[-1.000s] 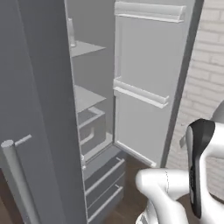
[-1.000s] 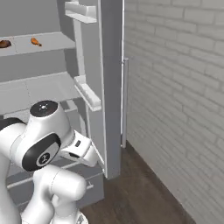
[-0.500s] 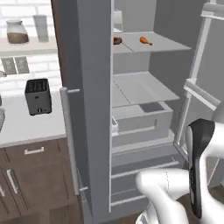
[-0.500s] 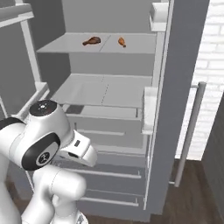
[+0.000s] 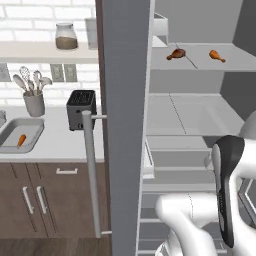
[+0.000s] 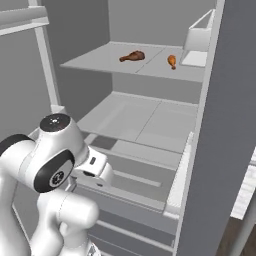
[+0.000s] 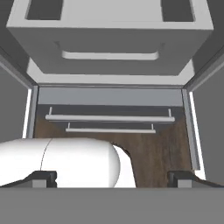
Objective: Place one carrot and one chicken drumstick in each tupperware on the nearby counter, to pack two identical lunches.
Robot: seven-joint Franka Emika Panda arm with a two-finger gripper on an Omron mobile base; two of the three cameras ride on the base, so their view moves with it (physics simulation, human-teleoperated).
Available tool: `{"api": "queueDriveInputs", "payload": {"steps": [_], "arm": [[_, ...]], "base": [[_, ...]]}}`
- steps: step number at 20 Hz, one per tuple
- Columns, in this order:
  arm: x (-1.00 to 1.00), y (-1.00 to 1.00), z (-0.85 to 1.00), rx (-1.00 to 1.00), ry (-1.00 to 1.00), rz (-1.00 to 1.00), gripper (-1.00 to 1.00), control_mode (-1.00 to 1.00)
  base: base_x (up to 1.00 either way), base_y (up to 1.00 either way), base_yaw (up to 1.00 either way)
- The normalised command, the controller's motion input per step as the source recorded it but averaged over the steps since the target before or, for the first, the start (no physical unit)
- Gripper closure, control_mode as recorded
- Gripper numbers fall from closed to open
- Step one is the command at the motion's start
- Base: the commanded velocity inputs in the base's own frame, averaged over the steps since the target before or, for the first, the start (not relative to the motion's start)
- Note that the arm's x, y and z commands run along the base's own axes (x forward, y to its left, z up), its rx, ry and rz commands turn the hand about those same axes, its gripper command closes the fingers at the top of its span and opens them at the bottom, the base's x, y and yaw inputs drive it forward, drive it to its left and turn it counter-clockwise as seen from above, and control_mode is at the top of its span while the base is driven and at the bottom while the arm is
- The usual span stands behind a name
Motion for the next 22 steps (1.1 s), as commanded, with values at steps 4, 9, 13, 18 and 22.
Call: {"api": "queueDriveInputs", "payload": {"steps": [4,9,13,18,22], "arm": [[0.00,0.00,0.00,0.00,0.00,0.00,-1.00,1.00],[0.43,-0.23,0.59,0.08,-0.24,0.05,-1.00,-1.00],[0.40,0.00,1.00,0.03,-0.57,0.00,-1.00,-1.00],[0.17,0.12,1.00,0.00,-0.52,0.00,-1.00,-1.00],[0.24,0.07,1.00,-0.04,-0.14,-0.06,-1.00,-1.00]], "base": [[0.84,-0.31,0.17],[0.11,-0.05,0.03],[0.00,0.00,0.00],[0.00,0.00,0.00],[0.00,0.00,0.00]]}}
